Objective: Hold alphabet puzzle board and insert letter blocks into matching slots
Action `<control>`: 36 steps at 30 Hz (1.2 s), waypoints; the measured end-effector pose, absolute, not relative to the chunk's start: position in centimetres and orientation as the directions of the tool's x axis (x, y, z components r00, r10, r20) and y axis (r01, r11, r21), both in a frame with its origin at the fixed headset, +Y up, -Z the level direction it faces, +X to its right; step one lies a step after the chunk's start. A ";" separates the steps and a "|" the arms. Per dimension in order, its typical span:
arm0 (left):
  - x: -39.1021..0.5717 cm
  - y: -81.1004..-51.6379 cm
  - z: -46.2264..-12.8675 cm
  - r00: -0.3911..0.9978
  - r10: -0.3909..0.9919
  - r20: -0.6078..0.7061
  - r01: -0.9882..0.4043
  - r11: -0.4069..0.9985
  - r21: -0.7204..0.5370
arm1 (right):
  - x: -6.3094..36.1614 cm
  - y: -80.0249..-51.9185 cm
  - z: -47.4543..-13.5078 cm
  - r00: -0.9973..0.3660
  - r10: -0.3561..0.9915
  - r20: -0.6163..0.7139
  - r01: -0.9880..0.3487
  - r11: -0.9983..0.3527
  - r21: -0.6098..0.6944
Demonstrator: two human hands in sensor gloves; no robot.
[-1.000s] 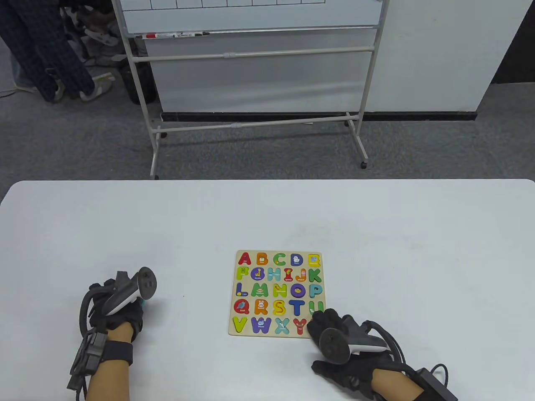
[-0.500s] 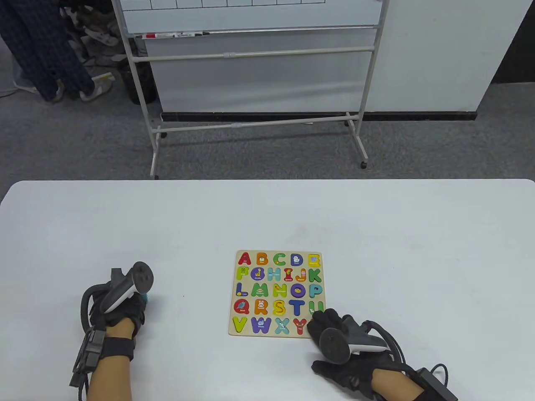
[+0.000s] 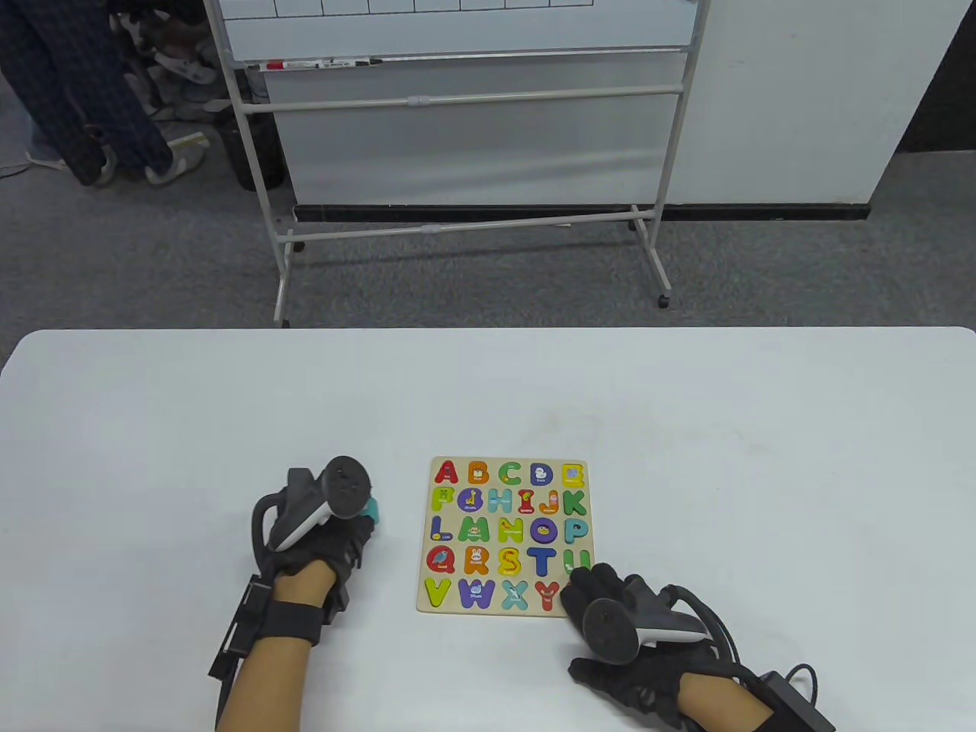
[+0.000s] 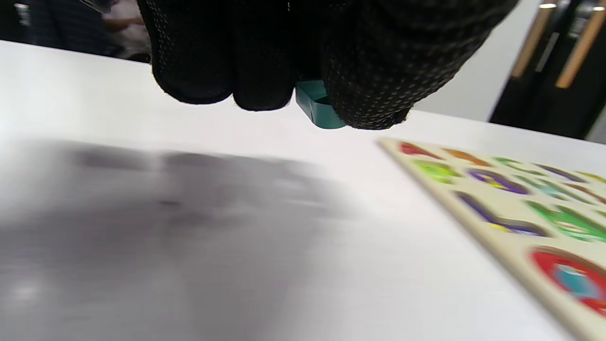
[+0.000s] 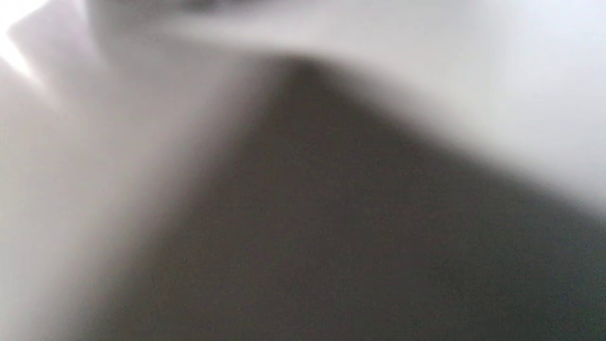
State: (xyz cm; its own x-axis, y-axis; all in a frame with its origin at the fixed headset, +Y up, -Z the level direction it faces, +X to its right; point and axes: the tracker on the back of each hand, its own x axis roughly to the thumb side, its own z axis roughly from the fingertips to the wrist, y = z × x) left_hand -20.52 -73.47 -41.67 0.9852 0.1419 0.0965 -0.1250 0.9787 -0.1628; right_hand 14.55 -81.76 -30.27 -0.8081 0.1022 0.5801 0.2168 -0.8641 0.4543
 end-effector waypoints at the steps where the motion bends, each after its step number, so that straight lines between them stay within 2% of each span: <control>1: -19.1 -73.5 -41.9 0.982 0.144 0.120 -0.123 0.979 -0.163 | 14.5 -81.8 -30.3 -0.808 0.102 0.580 0.217 -0.864 0.454; 10: -11.2 -73.8 -43.3 0.963 0.157 0.220 -0.120 0.978 -0.171 | 14.5 -81.8 -30.3 -0.808 0.102 0.580 0.217 -0.864 0.454; 18: -6.1 -74.9 -44.2 0.969 0.065 0.240 -0.031 0.990 -0.140 | 14.6 -81.7 -30.3 -0.811 0.111 0.574 0.204 -0.867 0.455; 23: -4.8 -75.7 -44.5 0.974 -0.034 0.225 0.059 0.992 -0.108 | 14.6 -81.7 -30.4 -0.812 0.112 0.573 0.202 -0.867 0.455; 36: -4.6 -76.1 -44.5 0.983 -0.015 0.182 0.032 0.995 -0.091 | 14.7 -81.7 -30.4 -0.812 0.120 0.571 0.195 -0.867 0.459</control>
State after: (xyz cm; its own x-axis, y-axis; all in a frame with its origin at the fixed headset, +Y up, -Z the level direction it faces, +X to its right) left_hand -4.60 -76.09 -44.53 0.9832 -0.0152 0.1821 0.0323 0.9953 -0.0912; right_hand 14.66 -81.74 -30.43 -0.8118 0.1199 0.5715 0.1947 -0.8671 0.4586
